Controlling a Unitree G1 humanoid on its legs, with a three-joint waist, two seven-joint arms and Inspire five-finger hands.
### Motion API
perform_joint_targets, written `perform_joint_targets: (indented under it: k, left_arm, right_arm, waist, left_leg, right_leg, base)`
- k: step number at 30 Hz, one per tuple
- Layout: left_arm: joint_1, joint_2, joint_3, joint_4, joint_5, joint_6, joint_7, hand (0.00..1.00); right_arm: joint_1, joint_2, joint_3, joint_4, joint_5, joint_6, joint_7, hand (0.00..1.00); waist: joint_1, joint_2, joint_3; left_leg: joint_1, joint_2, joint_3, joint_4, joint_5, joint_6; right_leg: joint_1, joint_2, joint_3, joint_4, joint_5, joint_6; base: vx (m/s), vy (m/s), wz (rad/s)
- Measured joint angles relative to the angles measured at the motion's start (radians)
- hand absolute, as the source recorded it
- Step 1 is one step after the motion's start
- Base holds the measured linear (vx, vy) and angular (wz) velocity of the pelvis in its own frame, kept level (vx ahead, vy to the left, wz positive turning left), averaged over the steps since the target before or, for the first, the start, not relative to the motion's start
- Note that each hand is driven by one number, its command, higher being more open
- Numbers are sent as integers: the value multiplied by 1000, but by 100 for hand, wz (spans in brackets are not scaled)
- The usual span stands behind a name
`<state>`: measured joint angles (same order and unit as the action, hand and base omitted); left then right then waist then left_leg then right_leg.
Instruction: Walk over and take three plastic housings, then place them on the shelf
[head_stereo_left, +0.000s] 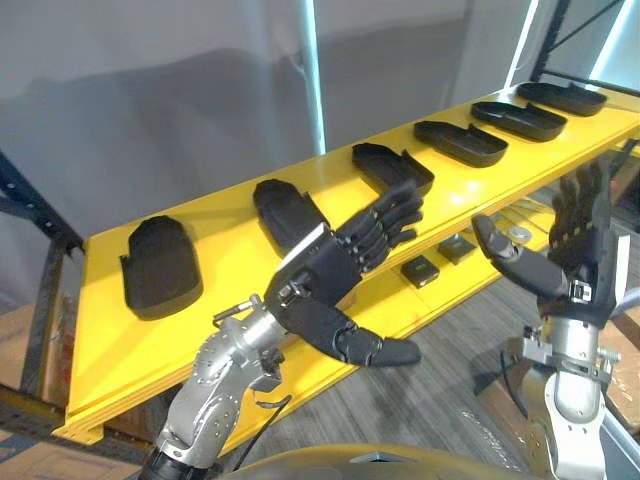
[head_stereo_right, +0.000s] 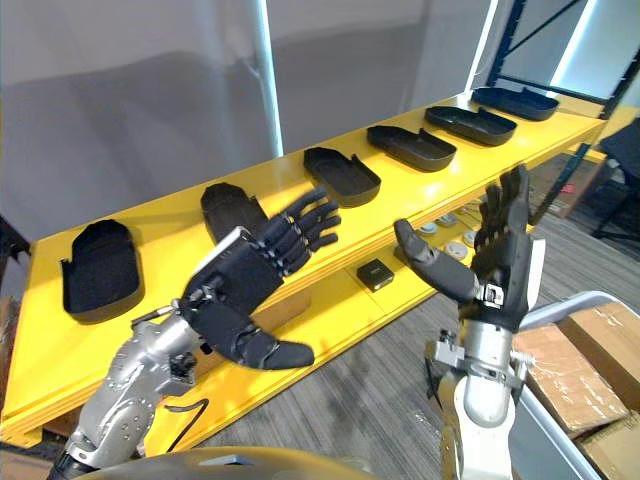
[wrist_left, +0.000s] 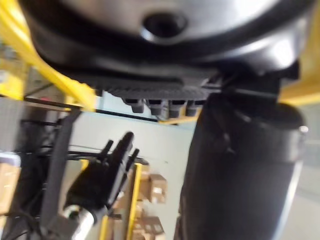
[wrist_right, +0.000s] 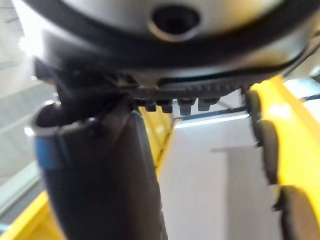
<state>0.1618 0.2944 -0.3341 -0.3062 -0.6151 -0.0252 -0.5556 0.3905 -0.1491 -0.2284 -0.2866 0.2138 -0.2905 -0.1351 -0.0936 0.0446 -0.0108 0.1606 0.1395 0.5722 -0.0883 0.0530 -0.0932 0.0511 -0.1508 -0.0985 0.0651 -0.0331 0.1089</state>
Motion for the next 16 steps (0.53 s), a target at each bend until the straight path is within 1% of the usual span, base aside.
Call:
perform_joint_targets:
  k: [1,3,6,8,9,10,12,13,14,16]
  left_arm:
    - [6,1,-5,28,3,15,9,100]
    - [33,3,-24,127,40,53,30,100]
    - [47,-4,-29,216,81,74,41,100]
    - [47,-14,-31,304,142,89,74,100]
    - [47,-23,-29,331,152,90,82,100]
    - [50,-40,-16,396,154,93,106,100]
    - [68,-80,32,480,159,88,157,100]
    - [79,-94,63,530,157,67,185,100]
    - [83,-106,84,580,156,44,209,100]
    - [94,-119,117,637,159,11,235,100]
  right_arm:
    - [13,4,2,33,-1,4,2,100]
    - [56,24,8,170,0,29,26,100]
    - [66,49,25,309,-1,40,39,100]
    - [64,51,36,424,-2,64,40,100]
    - [61,55,35,455,-1,66,40,100]
    - [50,69,31,525,3,70,41,100]
    - [28,91,31,628,10,84,43,100]
    - [15,106,28,695,10,93,44,100]
    - [3,121,21,758,9,111,44,100]
    - [-13,133,20,835,9,126,52,100]
  waist:
    - [-2,-2,1]
    - [-3,-12,3]
    - [4,-19,8]
    - [10,-23,10]
    - [12,-25,11]
    - [14,-31,15]
    - [15,-41,20]
    - [17,-48,26]
    - [22,-55,33]
    - [33,-65,40]
  left_leg:
    - [3,2,5,0,-1,-2]
    - [8,10,20,0,-6,-9]
    - [8,14,29,0,-10,-15]
    - [12,13,29,0,-17,-16]
    - [16,13,29,0,-18,-16]
    - [25,13,30,0,-22,-16]
    - [27,13,28,0,-29,-13]
    - [29,10,25,0,-31,-18]
    - [31,8,17,0,-23,-13]
    - [35,5,7,0,-22,-13]
  right_leg:
    - [0,2,2,-1,3,0]
    - [-2,13,8,-5,9,0]
    - [-3,15,7,-15,23,2]
    - [2,13,5,-15,31,7]
    - [5,13,5,-15,33,9]
    - [13,12,5,-15,33,9]
    - [17,10,3,-15,33,9]
    - [20,7,-4,-15,31,8]
    - [27,4,-12,-15,28,5]
    - [36,0,-24,-15,23,2]
  base:
    - [53,-2,-28]
    - [40,-17,-19]
    - [36,-9,-11]
    - [32,9,1]
    - [40,25,0]
    - [0,0,0]
    - [1,3,2]
    - [1,5,11]
    - [-7,0,12]
    - [-7,-4,11]
